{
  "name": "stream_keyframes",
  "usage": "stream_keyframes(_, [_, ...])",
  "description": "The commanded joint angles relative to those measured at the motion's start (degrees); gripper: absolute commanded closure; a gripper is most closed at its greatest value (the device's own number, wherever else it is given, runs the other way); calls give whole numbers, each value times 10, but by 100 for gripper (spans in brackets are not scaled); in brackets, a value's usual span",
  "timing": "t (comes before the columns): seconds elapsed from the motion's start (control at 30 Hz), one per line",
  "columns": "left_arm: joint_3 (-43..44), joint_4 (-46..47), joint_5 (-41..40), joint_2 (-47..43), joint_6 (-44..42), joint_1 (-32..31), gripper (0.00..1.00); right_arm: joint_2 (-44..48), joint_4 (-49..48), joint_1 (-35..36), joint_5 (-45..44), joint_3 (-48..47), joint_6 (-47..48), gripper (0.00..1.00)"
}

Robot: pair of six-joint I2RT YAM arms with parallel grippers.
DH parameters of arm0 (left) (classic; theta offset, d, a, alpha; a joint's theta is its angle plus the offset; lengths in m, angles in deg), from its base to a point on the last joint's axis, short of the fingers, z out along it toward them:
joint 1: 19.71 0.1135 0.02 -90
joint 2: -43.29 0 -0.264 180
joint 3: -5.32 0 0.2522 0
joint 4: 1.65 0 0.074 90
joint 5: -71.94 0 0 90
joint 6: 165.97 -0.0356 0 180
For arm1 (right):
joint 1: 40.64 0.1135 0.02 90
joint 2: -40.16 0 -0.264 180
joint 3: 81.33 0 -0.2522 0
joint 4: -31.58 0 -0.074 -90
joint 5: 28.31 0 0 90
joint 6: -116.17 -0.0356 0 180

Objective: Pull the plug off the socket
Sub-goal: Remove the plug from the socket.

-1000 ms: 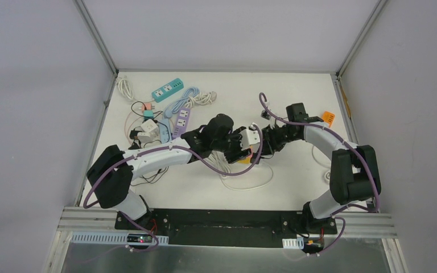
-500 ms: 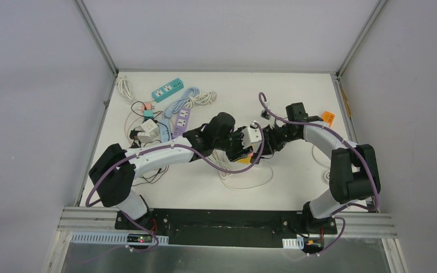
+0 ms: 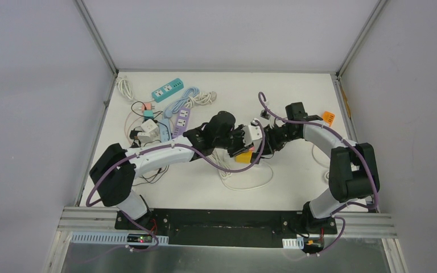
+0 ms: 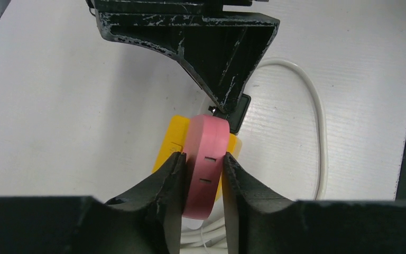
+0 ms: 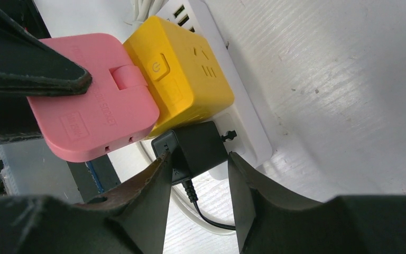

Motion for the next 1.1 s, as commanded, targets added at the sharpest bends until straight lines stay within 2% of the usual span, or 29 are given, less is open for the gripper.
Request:
stream_keyframes(0.0, [23, 29, -49, 19, 1, 12, 77, -16, 11, 5, -48, -3, 32, 55])
stream_keyframes(0.1, [26, 31, -48, 22, -1, 15, 76, -16, 12, 5, -48, -3, 32, 55])
stream_keyframes(0.3, [30, 20, -12, 33, -17, 18, 62, -16, 13, 4, -47, -4, 32, 55])
stream_keyframes(0.53, [45, -13, 10, 46, -29, 27, 62, -16, 16, 2, -40, -7, 30, 55])
stream_keyframes(1.07, [57, -1, 77, 50, -26, 28, 59, -12, 18, -3, -31, -9, 29, 54])
